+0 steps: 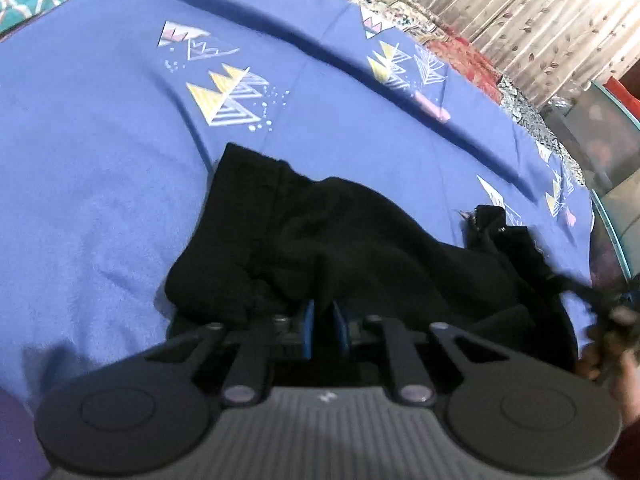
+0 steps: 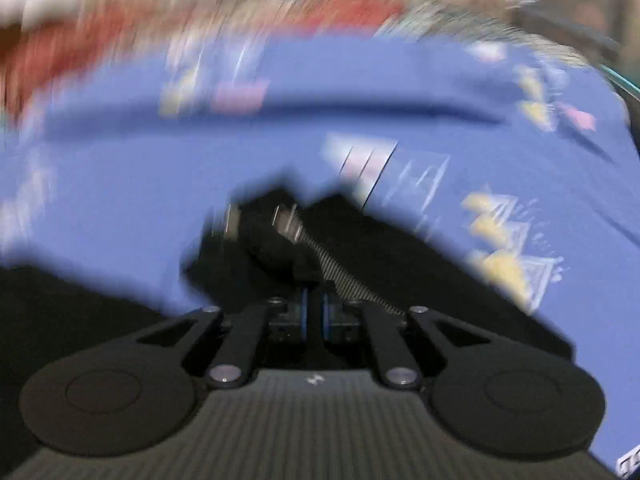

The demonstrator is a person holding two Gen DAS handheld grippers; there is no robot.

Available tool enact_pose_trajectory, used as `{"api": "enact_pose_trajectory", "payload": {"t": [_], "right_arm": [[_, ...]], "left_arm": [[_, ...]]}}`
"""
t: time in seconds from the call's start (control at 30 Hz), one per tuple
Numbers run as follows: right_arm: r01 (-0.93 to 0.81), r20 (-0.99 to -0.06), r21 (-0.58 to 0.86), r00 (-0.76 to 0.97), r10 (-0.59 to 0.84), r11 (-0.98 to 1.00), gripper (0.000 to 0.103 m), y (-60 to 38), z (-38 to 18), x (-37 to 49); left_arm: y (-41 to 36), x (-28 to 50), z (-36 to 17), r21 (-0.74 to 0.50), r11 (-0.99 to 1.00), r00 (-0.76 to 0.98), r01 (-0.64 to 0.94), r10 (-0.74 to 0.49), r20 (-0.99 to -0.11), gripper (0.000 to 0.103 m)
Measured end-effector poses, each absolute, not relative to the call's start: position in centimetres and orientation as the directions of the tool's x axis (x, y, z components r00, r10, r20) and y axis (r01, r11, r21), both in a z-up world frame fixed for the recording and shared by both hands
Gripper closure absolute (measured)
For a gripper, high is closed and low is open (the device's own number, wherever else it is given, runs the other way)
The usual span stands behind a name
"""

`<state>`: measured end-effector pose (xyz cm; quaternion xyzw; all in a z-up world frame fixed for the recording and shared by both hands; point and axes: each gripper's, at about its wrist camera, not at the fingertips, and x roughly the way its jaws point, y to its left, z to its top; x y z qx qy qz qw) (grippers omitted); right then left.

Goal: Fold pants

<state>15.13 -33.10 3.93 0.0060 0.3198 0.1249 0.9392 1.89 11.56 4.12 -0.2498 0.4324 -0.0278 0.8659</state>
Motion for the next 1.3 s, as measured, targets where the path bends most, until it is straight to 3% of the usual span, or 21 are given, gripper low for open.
{"api": "enact_pose_trajectory", "payload": {"t": [0.17,0.2,0.23,0.27,0.3,0.33,0.43,0.53,0.63,0.7,0.77,0.83,0.97,1.03,1.07,1.13,1.3], "right_arm": [[0.052,-0.426,0.219,0.903,0.048,0.974,0.093,-45.8,8.8,11.7],[0.122,-0.428,0.213,0.904,-0.02,0.969,0.092,-48.5,8.8,10.9],[0.184,-0.443,0.196,0.893,-0.081,0.963,0.089,-50.7,8.5,10.1],[0.253,-0.471,0.17,0.87,-0.147,0.952,0.083,-52.8,8.0,9.1],[0.314,-0.499,0.141,0.842,-0.206,0.939,0.062,-54.1,7.2,8.5],[0.378,-0.523,0.11,0.809,-0.27,0.919,0.052,-55.5,6.6,7.2],[0.531,-0.516,0.102,0.751,-0.412,0.841,0.047,-57.6,5.6,3.6],[0.48,-0.485,0.212,0.808,-0.335,0.851,0.047,-56.1,5.8,1.3],[0.187,-0.47,0.147,0.877,-0.098,0.971,0.047,-49.2,6.5,4.2],[-0.078,-0.508,0.049,0.856,0.092,0.996,0.043,-43.0,6.1,5.7],[-0.269,-0.55,-0.069,0.814,0.188,0.961,0.04,-37.1,4.7,6.4],[-0.367,-0.602,-0.2,0.778,0.182,0.908,0.039,-32.6,3.1,7.2],[-0.373,-0.658,-0.252,0.743,0.125,0.893,0.041,-30.4,0.8,8.5],[-0.335,-0.682,-0.193,0.721,0.119,0.922,0.059,-32.6,0.6,10.2],[-0.318,-0.698,-0.135,0.703,0.138,0.939,0.087,-33.3,0.7,10.4],[-0.272,-0.71,0.007,0.676,0.197,0.962,0.09,-34.5,1.3,11.4],[-0.097,-0.552,0.377,0.775,0.308,0.921,0.092,-40.9,6.8,14.4]], "left_arm": [[11.8,1.0,4.4,-0.452,0.879,0.62,-0.152,-0.271,-0.736,0.09],[11.9,0.7,4.4,-0.453,0.878,0.621,-0.156,-0.269,-0.736,0.086],[12.0,0.5,4.7,-0.456,0.875,0.618,-0.164,-0.269,-0.738,0.073],[12.1,0.2,4.6,-0.467,0.868,0.62,-0.168,-0.275,-0.735,0.067],[12.3,-0.1,4.7,-0.481,0.86,0.625,-0.169,-0.283,-0.727,0.062],[12.4,-0.5,4.8,-0.489,0.855,0.627,-0.171,-0.288,-0.723,0.059],[12.8,-1.5,5.1,-0.493,0.85,0.625,-0.184,-0.286,-0.726,0.056],[13.6,-2.5,5.7,-0.506,0.837,0.63,-0.208,-0.281,-0.724,0.054],[14.4,-2.8,6.3,-0.493,0.836,0.64,-0.24,-0.245,-0.728,0.039],[14.8,-2.9,6.6,-0.449,0.851,0.648,-0.274,-0.181,-0.739,0.039],[15.3,-2.9,6.4,-0.467,0.838,0.643,-0.284,-0.195,-0.741,0.039],[15.6,-2.6,5.9,-0.487,0.824,0.625,-0.288,-0.224,-0.748,0.039],[15.0,-1.7,5.0,-0.492,0.825,0.606,-0.278,-0.247,-0.756,0.039],[14.3,-1.2,4.6,-0.5,0.824,0.596,-0.266,-0.267,-0.757,0.046],[13.9,-1.0,4.4,-0.497,0.828,0.592,-0.261,-0.27,-0.76,0.051],[13.2,-0.6,4.3,-0.458,0.848,0.584,-0.267,-0.236,-0.777,0.086],[14.4,0.9,6.8,-0.536,0.811,0.629,-0.234,-0.294,-0.719,0.091]]}}
